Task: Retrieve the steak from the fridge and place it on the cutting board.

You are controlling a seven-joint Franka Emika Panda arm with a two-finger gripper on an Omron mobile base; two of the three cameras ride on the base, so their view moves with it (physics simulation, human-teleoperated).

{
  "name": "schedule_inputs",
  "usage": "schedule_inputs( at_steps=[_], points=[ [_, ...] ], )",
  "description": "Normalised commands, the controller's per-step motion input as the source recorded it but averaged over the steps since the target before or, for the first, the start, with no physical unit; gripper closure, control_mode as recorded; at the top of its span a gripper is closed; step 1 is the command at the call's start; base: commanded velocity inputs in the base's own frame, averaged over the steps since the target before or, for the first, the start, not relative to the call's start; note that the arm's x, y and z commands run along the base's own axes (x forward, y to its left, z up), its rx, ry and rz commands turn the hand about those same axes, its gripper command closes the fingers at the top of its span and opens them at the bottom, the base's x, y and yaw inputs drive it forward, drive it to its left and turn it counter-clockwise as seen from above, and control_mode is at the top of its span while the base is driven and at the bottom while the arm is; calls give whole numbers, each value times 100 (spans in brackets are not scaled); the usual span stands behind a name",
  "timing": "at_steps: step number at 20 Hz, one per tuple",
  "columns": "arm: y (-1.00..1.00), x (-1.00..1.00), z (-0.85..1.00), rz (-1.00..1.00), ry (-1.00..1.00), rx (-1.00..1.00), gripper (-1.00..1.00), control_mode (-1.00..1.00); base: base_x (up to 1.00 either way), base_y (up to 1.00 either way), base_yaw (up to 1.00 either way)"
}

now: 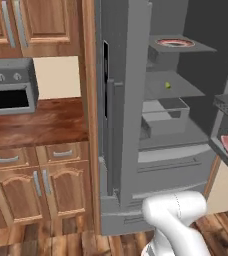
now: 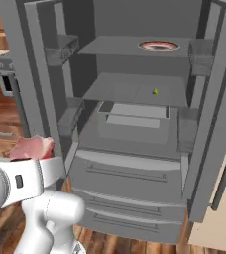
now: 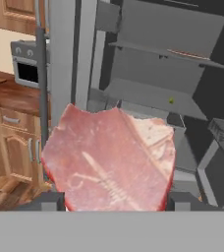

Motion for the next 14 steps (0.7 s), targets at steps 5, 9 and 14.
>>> schedule_inputs(
  at_steps=[5, 9, 14],
  points=[
    [0, 0, 0, 0, 0, 0, 100, 100, -1, 100, 3],
    [0, 0, 0, 0, 0, 0, 100, 100, 0, 100, 1],
    [0, 0, 0, 0, 0, 0, 100, 100, 0, 100, 1]
  ],
)
